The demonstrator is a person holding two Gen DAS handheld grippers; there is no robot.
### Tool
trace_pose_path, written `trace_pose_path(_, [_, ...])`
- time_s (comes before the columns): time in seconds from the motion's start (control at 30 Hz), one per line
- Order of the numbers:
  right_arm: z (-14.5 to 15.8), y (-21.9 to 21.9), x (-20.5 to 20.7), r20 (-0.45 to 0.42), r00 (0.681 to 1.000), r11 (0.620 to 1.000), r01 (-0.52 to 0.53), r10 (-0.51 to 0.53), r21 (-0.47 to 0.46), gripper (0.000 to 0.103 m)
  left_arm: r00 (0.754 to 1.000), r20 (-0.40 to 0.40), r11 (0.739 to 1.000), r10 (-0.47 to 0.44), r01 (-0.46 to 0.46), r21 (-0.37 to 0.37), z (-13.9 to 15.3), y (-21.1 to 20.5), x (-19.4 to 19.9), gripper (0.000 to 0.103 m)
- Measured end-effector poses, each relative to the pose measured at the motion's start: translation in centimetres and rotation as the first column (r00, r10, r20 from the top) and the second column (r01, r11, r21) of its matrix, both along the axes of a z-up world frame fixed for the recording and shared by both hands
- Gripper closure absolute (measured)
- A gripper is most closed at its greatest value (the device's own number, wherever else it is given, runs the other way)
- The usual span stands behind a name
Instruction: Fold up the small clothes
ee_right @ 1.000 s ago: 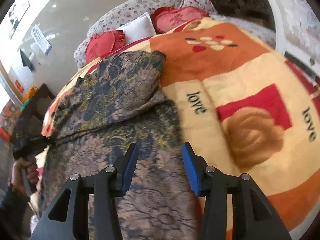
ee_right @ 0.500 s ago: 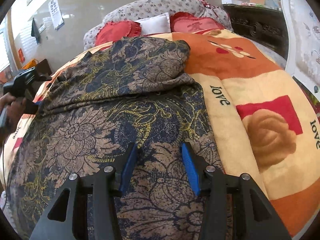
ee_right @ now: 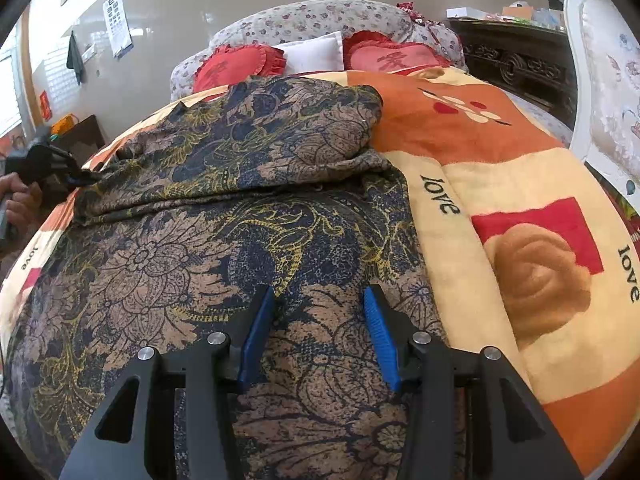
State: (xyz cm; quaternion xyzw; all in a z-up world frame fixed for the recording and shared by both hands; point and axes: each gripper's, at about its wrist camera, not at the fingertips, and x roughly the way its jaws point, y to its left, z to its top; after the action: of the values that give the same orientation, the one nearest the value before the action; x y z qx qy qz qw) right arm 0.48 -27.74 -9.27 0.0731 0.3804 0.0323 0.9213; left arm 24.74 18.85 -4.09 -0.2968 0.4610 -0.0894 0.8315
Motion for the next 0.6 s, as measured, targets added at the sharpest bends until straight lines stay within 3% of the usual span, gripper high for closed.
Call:
trace_pose_path(0.1, [0.0, -0.1, 0.0, 0.0, 1.0, 1.0, -0.001, 0.001, -0.004, 0.065, 0.999, 0.034, 1.0, -0.017, 0.016, 0.02, 0.4, -0.6, 0.6, 0.103])
trace_pose_path(0.17, [0.0, 0.0, 0.0, 0.001, 1.0, 1.0, -0.001, 0.001, -0.004, 0.065, 1.0, 0.018, 0.997, -0.001, 0.0, 0.079, 0.0, -0.9, 1.1, 0.103])
trace_pose_path(0.3, [0.0, 0.1, 0.0, 0.003, 1.0, 1.0, -0.002, 0.002, -0.011, 0.065, 0.998, -0.02, 0.995, -0.062, 0.063, 0.072, -1.0, -1.4, 2.3, 0.1])
trace_pose_path(0.33, [0.0, 0.1, 0.0, 0.004, 1.0, 1.0, -0.002, 0.002, -0.013, 0.065, 0.996, -0.028, 0.992, -0.088, 0.09, 0.084, -1.2, -1.8, 2.6, 0.098])
trace_pose_path(0.4, [0.0, 0.1, 0.0, 0.005, 1.0, 1.0, -0.004, 0.004, -0.015, 0.065, 0.993, -0.048, 0.984, -0.105, 0.111, 0.139, -1.5, -2.3, 3.0, 0.081])
trace_pose_path(0.47, [-0.1, 0.0, 0.0, 0.006, 1.0, 1.0, -0.005, 0.005, -0.015, 0.065, 0.99, -0.075, 0.979, -0.123, 0.133, 0.152, -2.2, -2.5, 3.1, 0.071])
trace_pose_path(0.6, [-0.1, 0.0, 0.0, 0.008, 1.0, 1.0, -0.005, 0.005, -0.013, 0.065, 0.989, -0.06, 0.974, -0.133, 0.141, 0.176, -2.7, -2.5, 2.8, 0.068])
